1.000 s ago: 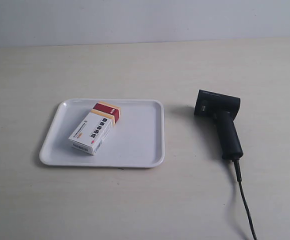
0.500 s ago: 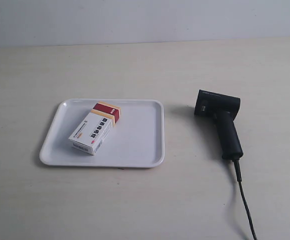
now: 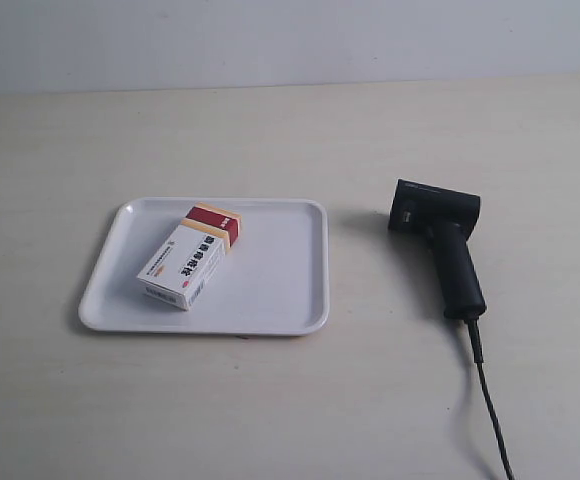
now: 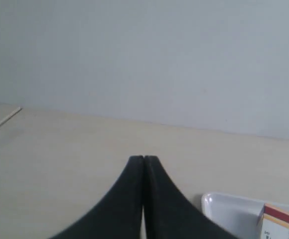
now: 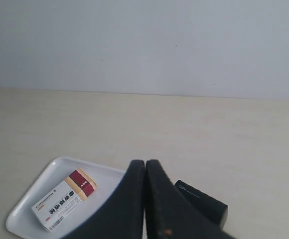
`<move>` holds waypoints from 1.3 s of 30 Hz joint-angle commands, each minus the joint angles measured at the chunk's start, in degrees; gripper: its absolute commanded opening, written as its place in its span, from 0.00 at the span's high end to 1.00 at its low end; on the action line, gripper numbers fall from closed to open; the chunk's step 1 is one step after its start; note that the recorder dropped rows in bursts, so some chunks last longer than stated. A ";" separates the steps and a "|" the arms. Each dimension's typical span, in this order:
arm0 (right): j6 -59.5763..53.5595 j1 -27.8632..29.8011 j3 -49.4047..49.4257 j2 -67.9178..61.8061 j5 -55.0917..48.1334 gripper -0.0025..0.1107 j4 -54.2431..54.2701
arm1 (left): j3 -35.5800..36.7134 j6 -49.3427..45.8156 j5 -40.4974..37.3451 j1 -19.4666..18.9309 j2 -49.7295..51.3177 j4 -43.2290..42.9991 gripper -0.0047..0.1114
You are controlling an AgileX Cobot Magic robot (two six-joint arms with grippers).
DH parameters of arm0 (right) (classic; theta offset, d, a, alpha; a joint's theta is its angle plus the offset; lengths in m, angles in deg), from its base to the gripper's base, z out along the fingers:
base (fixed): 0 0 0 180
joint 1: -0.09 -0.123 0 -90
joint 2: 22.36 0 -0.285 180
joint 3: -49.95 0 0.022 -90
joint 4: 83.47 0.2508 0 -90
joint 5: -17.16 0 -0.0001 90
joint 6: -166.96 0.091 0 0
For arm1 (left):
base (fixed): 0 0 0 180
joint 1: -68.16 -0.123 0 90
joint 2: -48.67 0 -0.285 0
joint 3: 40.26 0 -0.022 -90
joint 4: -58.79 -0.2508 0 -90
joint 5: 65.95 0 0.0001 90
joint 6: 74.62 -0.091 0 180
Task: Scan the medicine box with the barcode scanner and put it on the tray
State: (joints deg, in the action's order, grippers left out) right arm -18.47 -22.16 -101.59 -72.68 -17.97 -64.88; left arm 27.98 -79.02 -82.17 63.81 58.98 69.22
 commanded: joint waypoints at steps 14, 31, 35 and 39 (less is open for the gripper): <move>-0.60 0.25 0.32 0.57 0.55 0.98 -0.13 | 8.98 -1.11 -3.46 2.31 -2.52 -1.88 0.95; -0.60 0.25 0.32 0.57 0.55 0.98 -0.13 | 8.98 -1.11 -4.21 2.31 -2.52 -2.25 0.95; -0.60 0.25 0.32 0.57 0.55 0.98 -0.13 | 8.98 -1.11 -4.21 2.31 -2.52 -2.25 0.95; -0.60 0.25 0.32 0.57 0.55 0.98 -0.13 | 8.98 -1.11 -4.21 2.31 -2.52 -2.25 0.95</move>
State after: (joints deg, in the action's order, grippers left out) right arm -18.47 -22.16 -101.59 -72.65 -17.97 -64.88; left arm 36.80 -79.92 -86.90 65.78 56.85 67.28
